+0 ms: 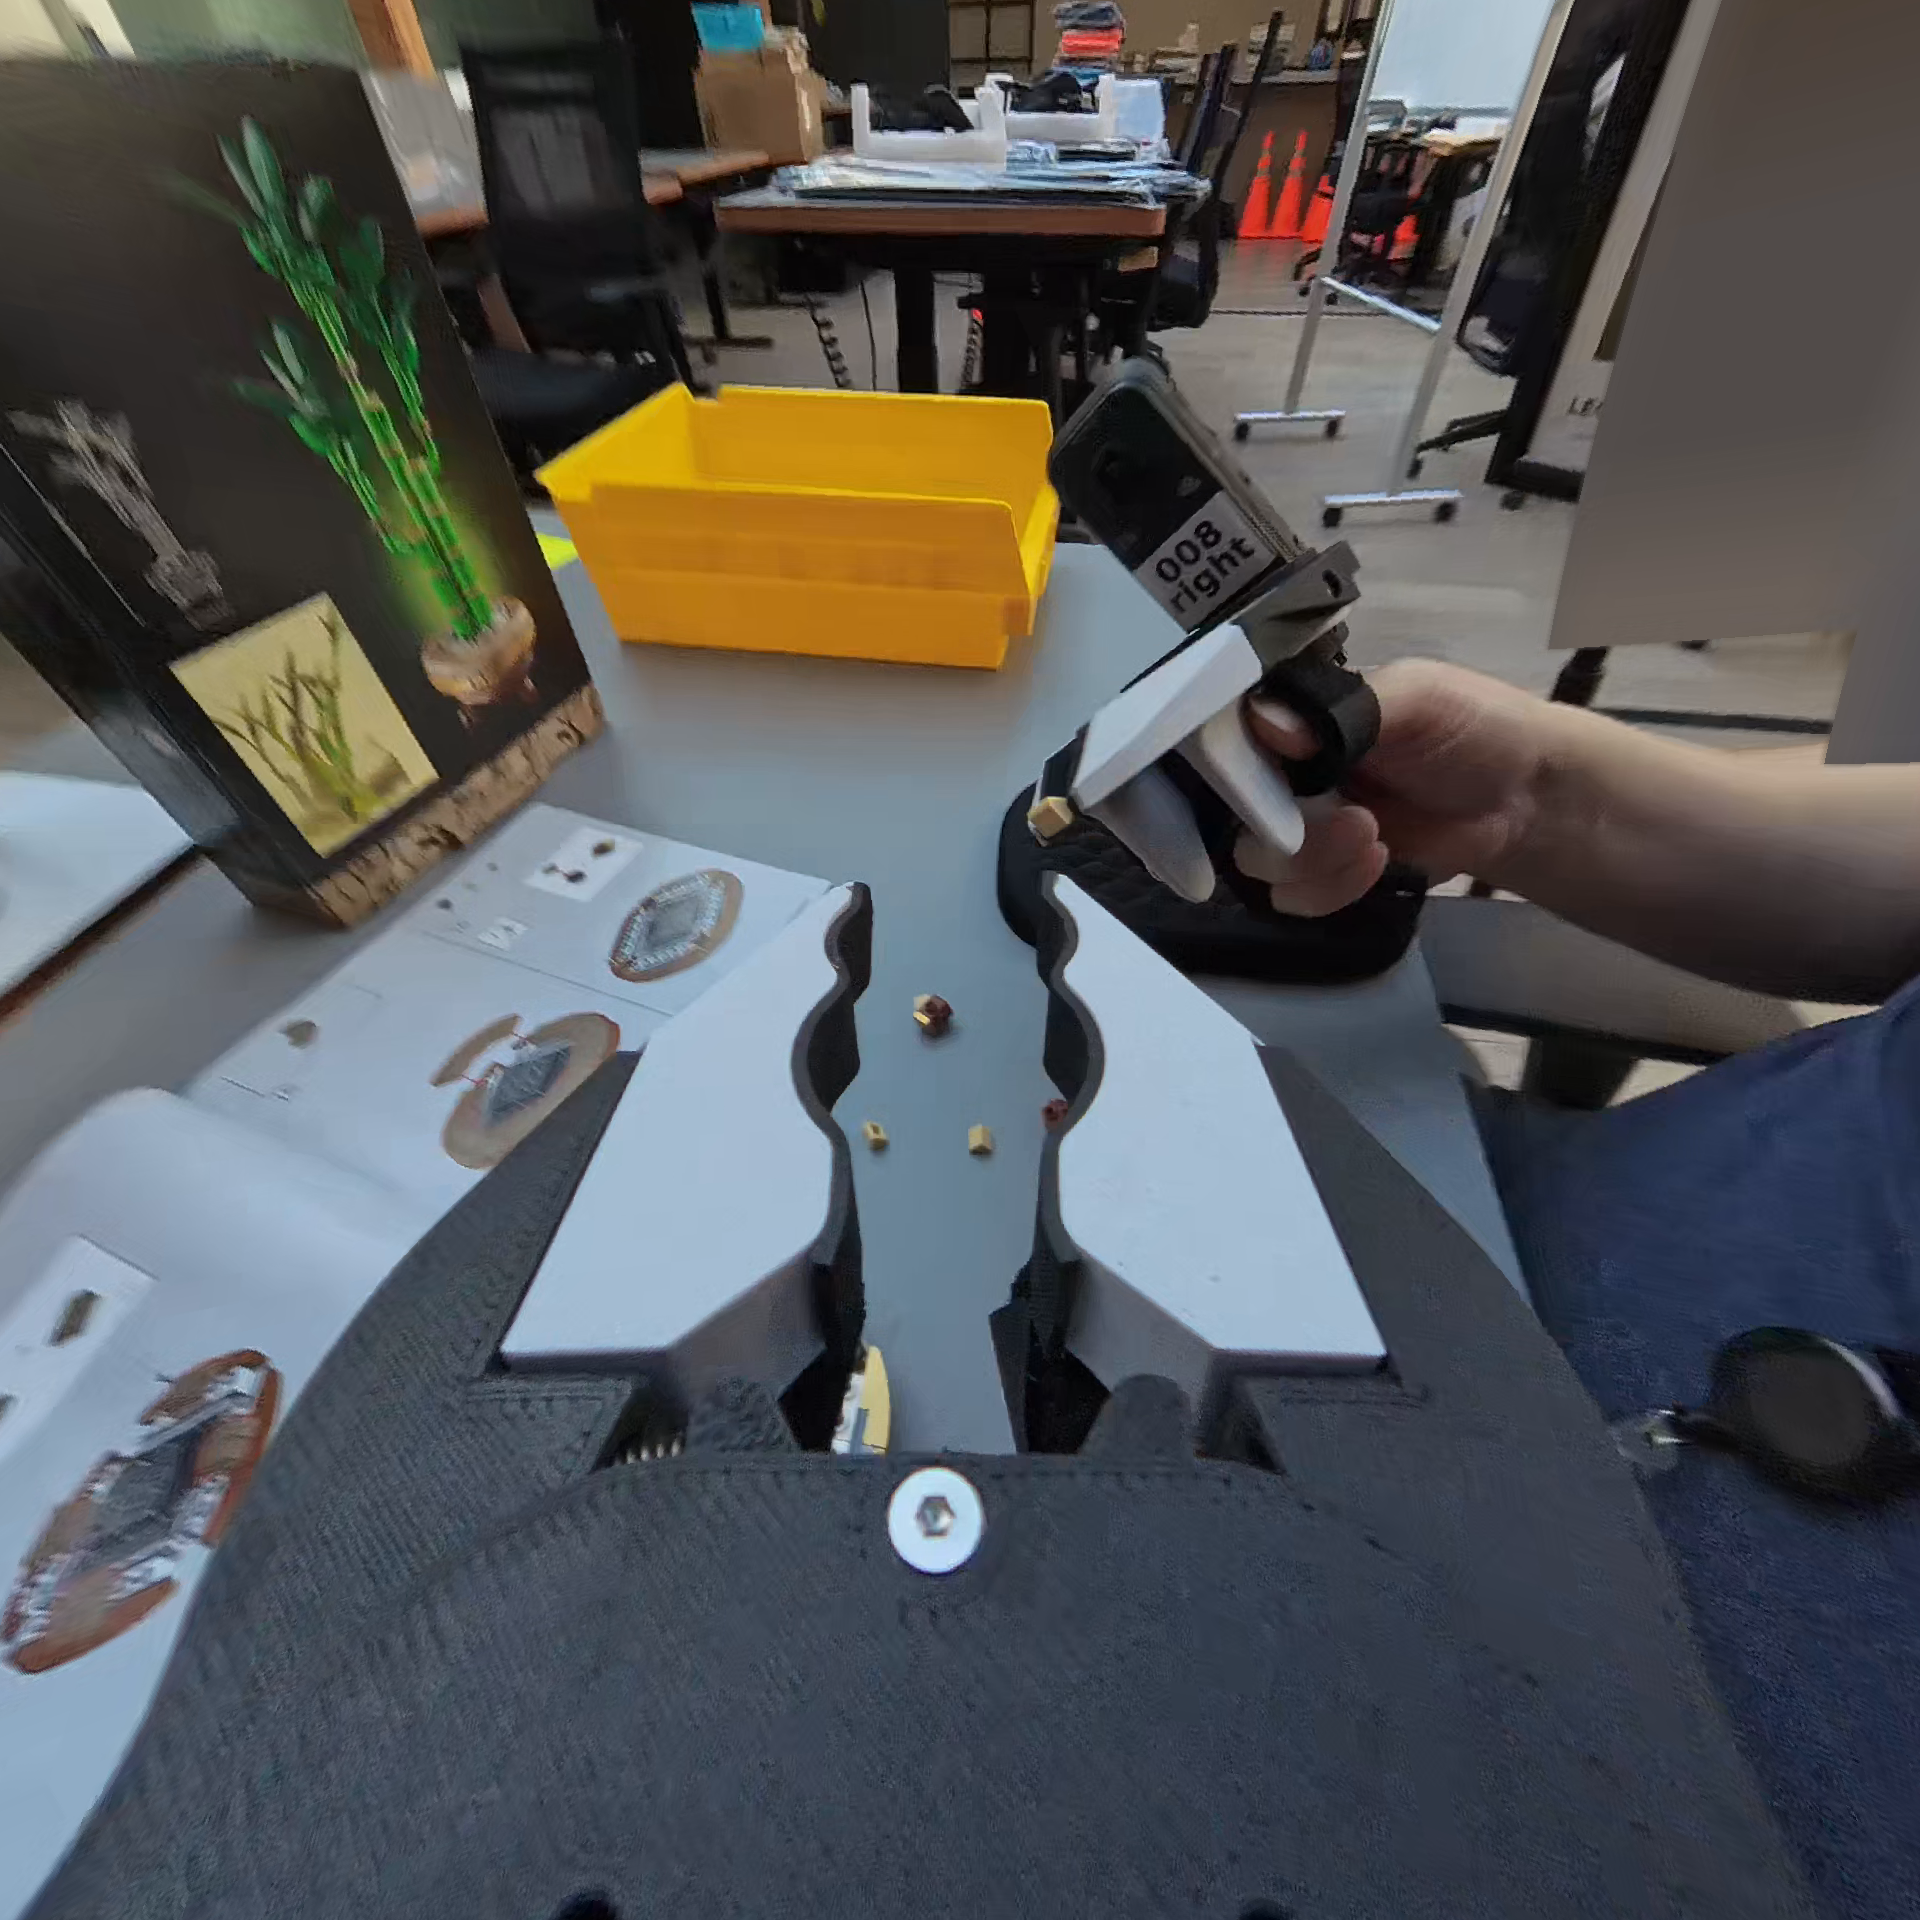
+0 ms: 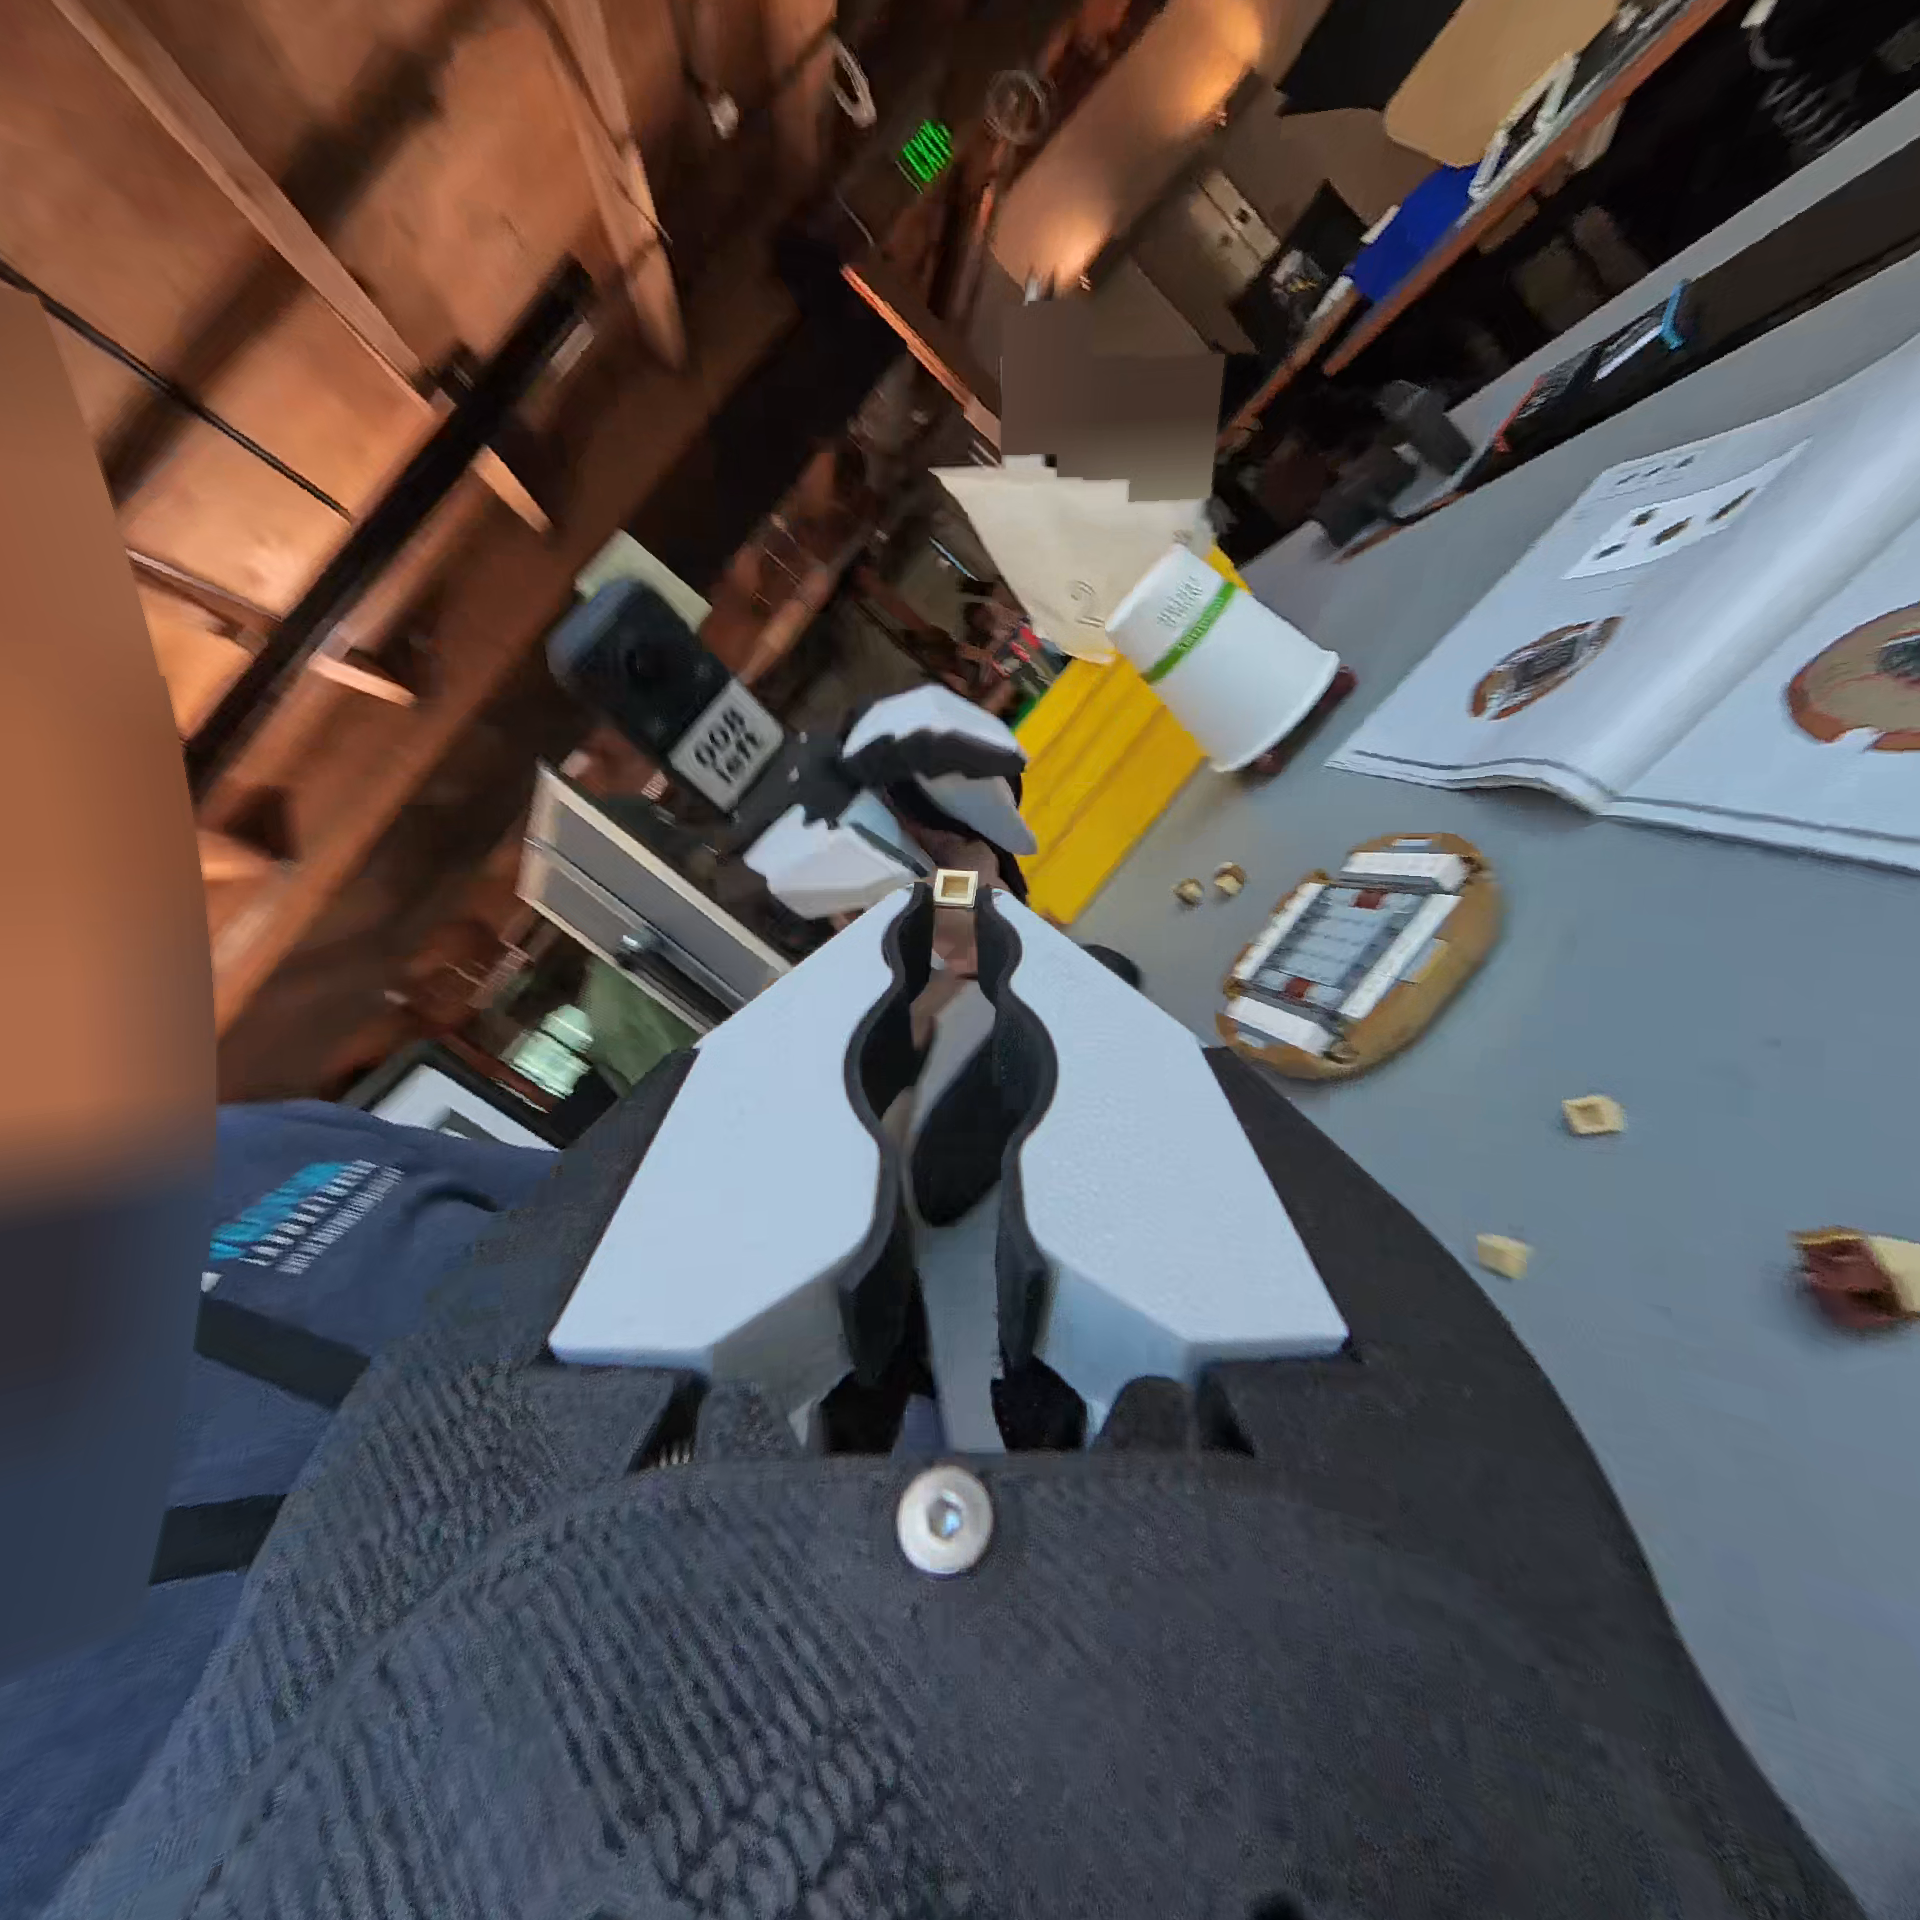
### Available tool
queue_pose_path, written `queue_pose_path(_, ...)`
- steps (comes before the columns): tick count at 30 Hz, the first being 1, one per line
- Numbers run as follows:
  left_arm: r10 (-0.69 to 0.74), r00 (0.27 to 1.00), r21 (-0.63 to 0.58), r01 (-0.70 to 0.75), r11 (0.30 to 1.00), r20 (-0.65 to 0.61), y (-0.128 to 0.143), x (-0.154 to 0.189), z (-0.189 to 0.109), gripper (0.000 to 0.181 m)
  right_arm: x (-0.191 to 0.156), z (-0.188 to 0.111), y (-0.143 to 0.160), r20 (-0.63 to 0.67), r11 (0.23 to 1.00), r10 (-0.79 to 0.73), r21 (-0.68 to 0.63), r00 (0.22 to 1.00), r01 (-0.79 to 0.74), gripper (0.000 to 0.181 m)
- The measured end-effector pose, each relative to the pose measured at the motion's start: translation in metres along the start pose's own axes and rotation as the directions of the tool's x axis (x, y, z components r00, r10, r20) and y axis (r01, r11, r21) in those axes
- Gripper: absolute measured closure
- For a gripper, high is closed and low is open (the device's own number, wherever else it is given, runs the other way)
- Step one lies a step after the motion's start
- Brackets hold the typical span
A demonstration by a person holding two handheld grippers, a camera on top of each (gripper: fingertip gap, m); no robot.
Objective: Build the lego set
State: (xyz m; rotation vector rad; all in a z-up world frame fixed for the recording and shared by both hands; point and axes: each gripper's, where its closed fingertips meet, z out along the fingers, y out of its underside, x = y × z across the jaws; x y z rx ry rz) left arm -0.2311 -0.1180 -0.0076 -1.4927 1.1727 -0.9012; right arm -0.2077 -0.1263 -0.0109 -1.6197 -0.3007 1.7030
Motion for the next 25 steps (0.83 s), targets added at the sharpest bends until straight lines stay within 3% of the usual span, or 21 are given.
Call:
queue_pose_path(3,0.2,0.973,0.032,-0.205,0.978,0.112,-0.013,0.014,0.001,0.163,-0.012,0.0,-0.01,0.172,0.976,0.194,0.06,0.966,-0.207,0.175)
queue_pose_path(9,0.347,0.915,0.04,-0.362,0.931,0.207,-0.028,0.026,0.011,0.164,-0.026,0.01,-0.005,0.294,0.937,0.315,0.053,0.902,-0.345,0.175)
queue_pose_path(14,0.385,0.899,0.033,-0.4,0.916,0.209,-0.03,0.03,0.011,0.175,-0.029,0.009,-0.008,0.328,0.918,0.349,0.067,0.878,-0.39,0.175)
queue_pose_path(25,0.46,0.872,-0.008,-0.465,0.885,0.168,-0.025,0.035,0.004,0.177,-0.033,0.013,0.0,0.343,0.915,0.381,-0.007,0.859,-0.403,0.175)
